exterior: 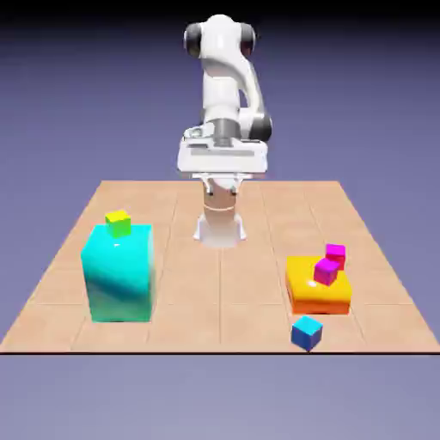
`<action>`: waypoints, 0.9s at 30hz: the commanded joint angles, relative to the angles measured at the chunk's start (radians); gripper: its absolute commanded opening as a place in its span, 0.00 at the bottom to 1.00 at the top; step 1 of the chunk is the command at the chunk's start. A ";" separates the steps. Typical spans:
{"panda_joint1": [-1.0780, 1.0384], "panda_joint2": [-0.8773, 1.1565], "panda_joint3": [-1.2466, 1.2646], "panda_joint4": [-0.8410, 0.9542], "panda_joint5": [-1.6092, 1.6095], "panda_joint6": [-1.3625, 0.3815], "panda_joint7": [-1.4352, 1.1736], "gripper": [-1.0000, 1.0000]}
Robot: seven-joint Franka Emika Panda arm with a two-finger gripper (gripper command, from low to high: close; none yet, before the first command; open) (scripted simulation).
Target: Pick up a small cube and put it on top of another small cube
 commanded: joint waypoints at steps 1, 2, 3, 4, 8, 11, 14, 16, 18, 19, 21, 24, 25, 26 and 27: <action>-0.009 0.031 0.020 0.018 -0.015 -0.015 0.044 0.50; -0.019 0.062 0.039 0.036 -0.030 -0.030 0.087 0.50; -0.028 0.092 0.059 0.054 -0.045 -0.045 0.131 0.50; -0.038 0.123 0.078 0.072 -0.060 -0.060 0.174 0.50; -0.075 0.246 0.156 0.145 -0.120 -0.120 0.348 0.50; -0.103 0.338 0.215 0.199 -0.165 -0.165 0.478 0.50; -0.131 0.431 0.273 0.254 -0.210 -0.209 0.609 0.50; -0.150 0.492 0.312 0.290 -0.240 -0.239 0.696 0.50; -0.169 0.554 0.351 0.326 -0.270 -0.269 0.783 0.50; -0.178 0.584 0.371 0.344 -0.285 -0.284 0.826 0.50; -0.197 0.646 0.410 0.380 -0.315 -0.314 0.913 0.50; -0.225 0.738 0.468 0.435 -0.360 -0.359 1.044 0.50; -0.235 0.769 0.488 0.453 -0.375 -0.374 1.087 0.50; -0.244 0.800 0.507 0.471 -0.390 -0.389 1.131 0.50; -0.253 0.830 0.527 0.489 -0.405 -0.404 1.174 0.50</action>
